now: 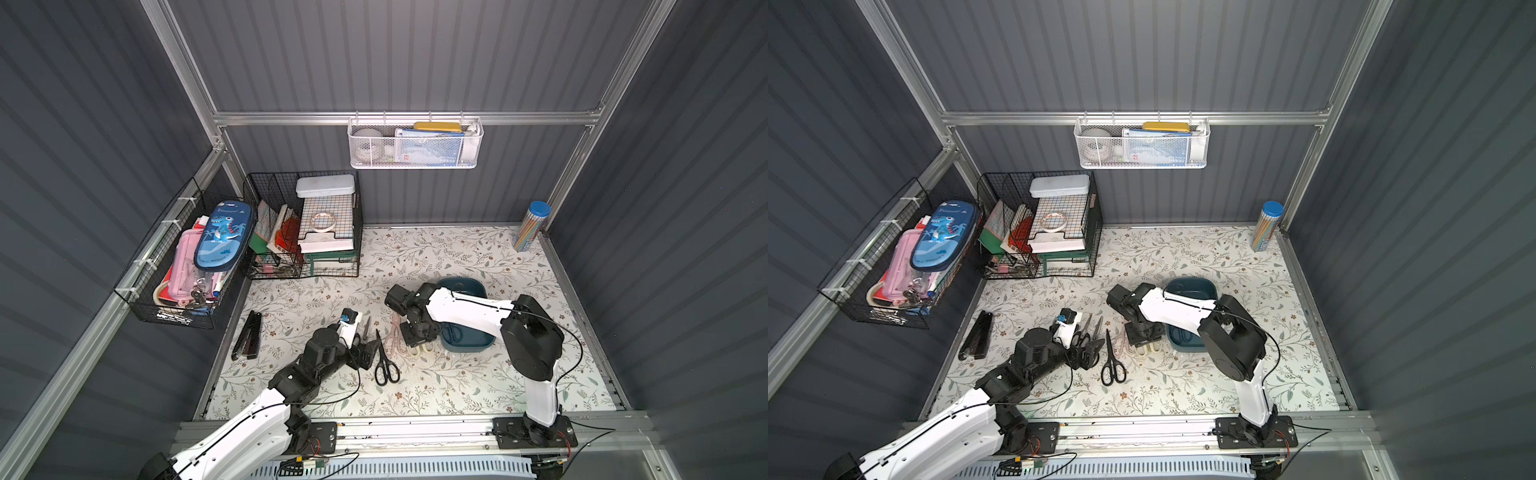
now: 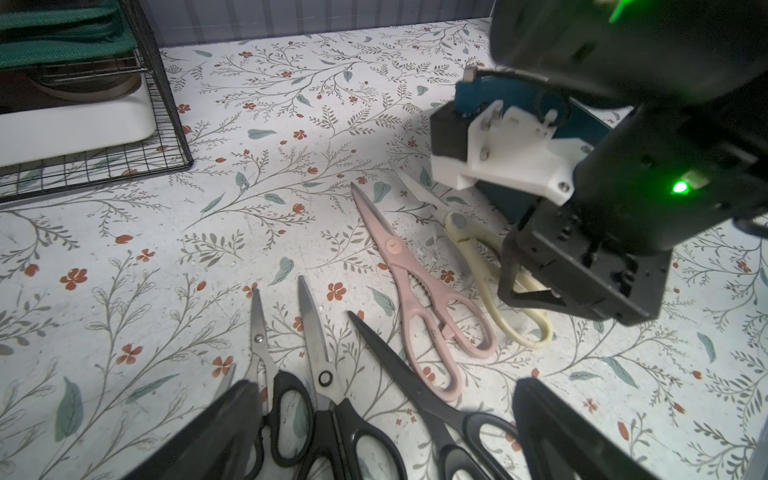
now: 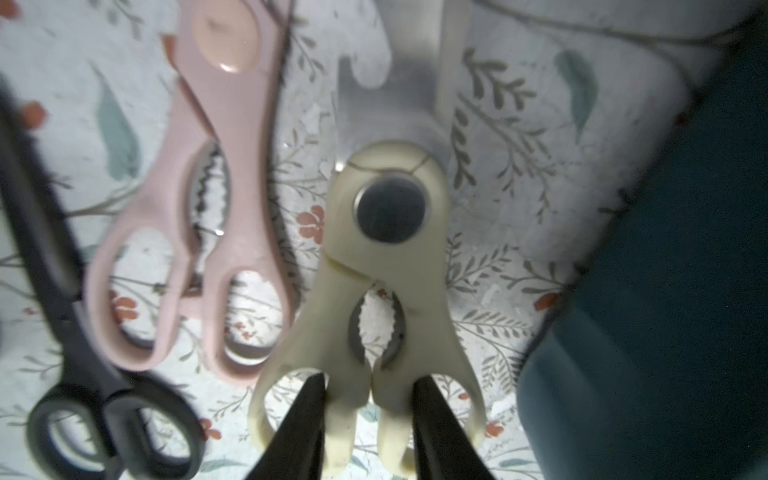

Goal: Put the scissors into the storage box
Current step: Pick up the scissors from the center of the board, then place the scissors in the storage box.

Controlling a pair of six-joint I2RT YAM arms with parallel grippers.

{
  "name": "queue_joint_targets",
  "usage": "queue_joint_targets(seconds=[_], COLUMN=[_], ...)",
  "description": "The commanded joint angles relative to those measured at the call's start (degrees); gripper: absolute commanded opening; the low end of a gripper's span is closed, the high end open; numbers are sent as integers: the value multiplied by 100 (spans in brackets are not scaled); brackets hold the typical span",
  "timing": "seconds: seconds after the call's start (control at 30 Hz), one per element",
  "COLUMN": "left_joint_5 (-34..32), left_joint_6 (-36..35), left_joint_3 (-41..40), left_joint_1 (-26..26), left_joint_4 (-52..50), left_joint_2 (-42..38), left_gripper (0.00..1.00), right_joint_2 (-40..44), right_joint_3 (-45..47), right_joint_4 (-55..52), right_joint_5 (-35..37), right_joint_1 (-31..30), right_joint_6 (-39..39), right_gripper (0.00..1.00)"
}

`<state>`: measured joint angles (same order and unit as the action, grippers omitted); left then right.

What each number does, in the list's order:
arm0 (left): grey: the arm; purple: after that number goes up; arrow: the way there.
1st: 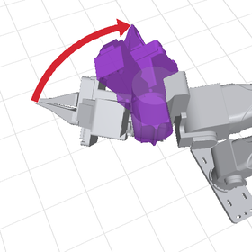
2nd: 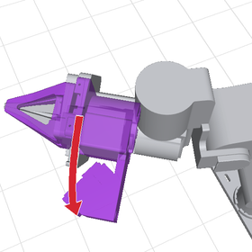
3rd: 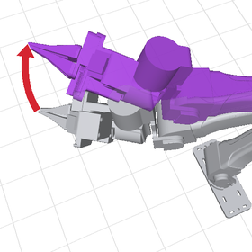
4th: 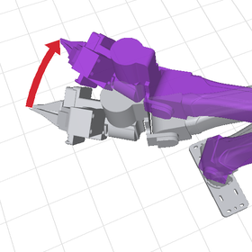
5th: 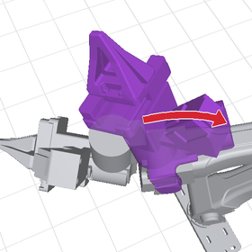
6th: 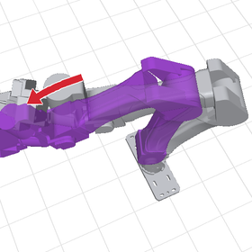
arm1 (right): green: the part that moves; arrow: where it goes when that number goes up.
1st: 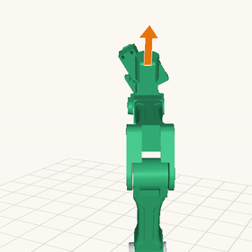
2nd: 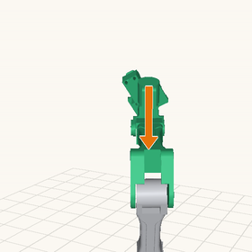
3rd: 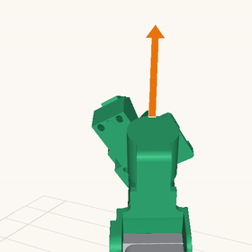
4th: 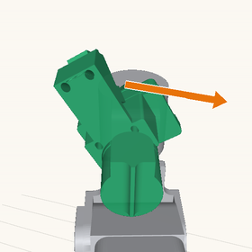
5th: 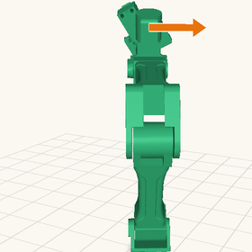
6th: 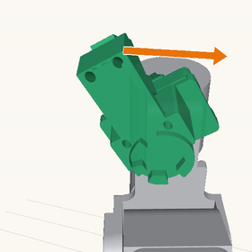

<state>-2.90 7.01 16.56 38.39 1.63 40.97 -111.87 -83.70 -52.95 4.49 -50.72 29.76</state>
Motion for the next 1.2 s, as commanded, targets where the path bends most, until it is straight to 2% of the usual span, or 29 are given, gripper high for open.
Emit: queue_joint_targets(seconds=[0.0, 0.1, 0.2, 0.37, 0.5, 0.6, 0.77, 0.93, 1.17], left_joint_5=[4, -42, 8, 12, 8, 54, 19, -44, -61], left_joint_6=[38, 47, 15, 2, -2, -15, -6, 25, 37], left_joint_3=[10, -12, -20, -38, -21, -17, -10, -12, -1], left_joint_1=[28, 28, 28, 28, 33, 36, 32, 35, 33], left_joint_4=[-75, -66, -51, 0, 0, 11, 3, -5, 0], left_joint_2=[-54, -89, -89, -77, -18, 10, 7, -10, 24], left_gripper=[99, 100, 100, 99, 99, 99, 99, 99, 99], right_joint_2=[371, 660, 1179, 1902, 2089, 2068, 1752, 1434, 888], right_joint_3=[-221, -410, -188, 399, 816, 1063, 1240, 1388, 1345], right_joint_4=[-163, -450, -327, -425, -615, -498, -334, 62, 196], right_joint_5=[190, 166, 82, -221, -277, -252, -334, -265, -141], right_joint_1=[49, 211, 523, 1395, 2050, 2325, 2633, 2721, 2760], right_joint_6=[-126, -145, -312, -796, -1246, -1502, -1506, -1566, -1248], right_gripper=[20, 19, 19, 19, 19, 19, 19, 19, 19])
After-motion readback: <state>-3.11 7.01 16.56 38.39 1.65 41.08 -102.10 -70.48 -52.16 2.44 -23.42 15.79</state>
